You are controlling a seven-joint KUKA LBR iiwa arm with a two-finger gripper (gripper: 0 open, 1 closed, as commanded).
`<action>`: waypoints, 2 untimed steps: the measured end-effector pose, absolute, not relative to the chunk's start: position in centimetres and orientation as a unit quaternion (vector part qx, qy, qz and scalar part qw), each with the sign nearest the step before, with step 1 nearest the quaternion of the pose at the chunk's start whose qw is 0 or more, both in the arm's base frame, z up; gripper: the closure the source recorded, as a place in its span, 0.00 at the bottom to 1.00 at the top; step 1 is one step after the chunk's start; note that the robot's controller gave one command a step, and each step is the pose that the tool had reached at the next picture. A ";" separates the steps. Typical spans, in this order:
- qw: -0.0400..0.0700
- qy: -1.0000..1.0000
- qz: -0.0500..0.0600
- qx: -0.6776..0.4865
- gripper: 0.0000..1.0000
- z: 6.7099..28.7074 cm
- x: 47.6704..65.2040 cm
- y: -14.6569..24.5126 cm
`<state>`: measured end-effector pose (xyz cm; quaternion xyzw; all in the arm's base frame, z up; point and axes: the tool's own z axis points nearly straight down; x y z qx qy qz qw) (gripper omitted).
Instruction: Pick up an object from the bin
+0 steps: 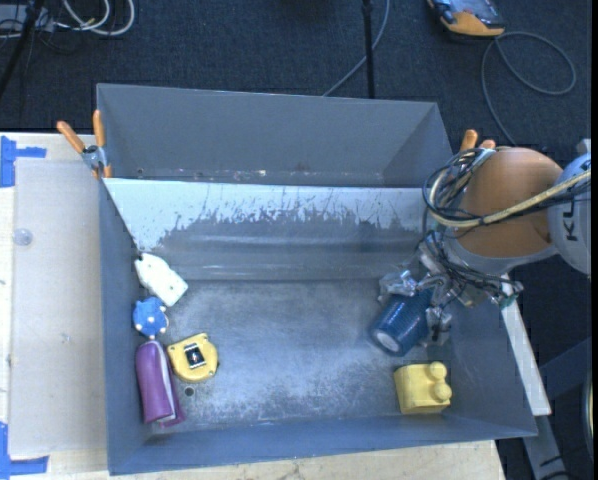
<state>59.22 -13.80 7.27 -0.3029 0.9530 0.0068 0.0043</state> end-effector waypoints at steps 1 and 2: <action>0.003 0.953 0.006 -0.303 1.00 7.9 59.1 -13.9; 0.003 0.953 0.006 -0.303 1.00 8.8 59.1 -13.9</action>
Offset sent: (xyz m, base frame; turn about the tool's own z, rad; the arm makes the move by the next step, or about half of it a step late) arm -0.0001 0.0000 0.0393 0.0000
